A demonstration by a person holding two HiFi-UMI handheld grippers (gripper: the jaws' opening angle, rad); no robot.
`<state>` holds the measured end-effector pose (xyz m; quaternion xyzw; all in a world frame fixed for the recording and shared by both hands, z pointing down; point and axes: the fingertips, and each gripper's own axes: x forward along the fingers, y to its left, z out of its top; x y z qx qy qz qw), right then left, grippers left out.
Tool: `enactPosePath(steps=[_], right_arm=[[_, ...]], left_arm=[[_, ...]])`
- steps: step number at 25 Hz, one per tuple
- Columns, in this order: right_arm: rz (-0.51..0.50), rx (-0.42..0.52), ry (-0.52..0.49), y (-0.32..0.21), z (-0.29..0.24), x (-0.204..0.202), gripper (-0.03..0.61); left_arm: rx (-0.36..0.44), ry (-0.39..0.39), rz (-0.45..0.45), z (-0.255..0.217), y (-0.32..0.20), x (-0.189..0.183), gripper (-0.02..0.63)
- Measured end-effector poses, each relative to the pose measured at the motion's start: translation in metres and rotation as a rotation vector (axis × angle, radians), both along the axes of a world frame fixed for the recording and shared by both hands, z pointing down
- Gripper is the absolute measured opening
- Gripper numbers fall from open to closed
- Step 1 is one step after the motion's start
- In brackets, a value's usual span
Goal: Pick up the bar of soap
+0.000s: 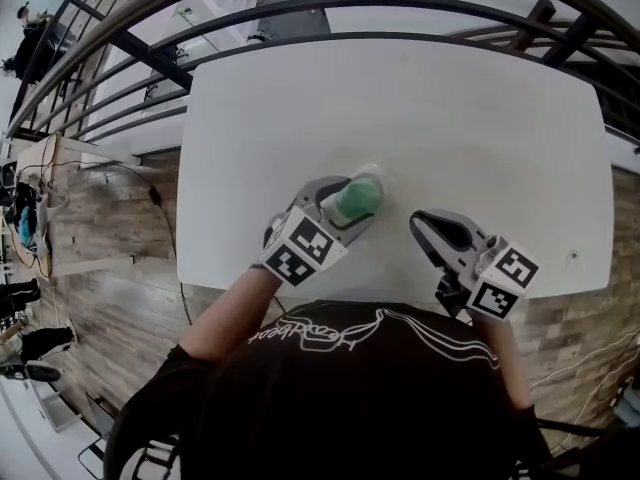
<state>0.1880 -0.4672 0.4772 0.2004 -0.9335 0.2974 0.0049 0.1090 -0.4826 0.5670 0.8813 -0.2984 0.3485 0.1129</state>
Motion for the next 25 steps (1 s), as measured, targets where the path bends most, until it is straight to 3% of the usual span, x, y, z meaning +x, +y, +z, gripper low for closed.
enactPosePath(steps=[10, 25], right_arm=[[0.005, -0.011, 0.001, 0.0, 0.007, 0.001, 0.021], [-0.001, -0.023, 0.011, 0.005, 0.015, 0.005, 0.021]], left_arm=[[-0.012, -0.059, 0.01, 0.017, -0.002, -0.002, 0.273], [-0.069, -0.021, 0.017, 0.022, -0.004, -0.002, 0.272]])
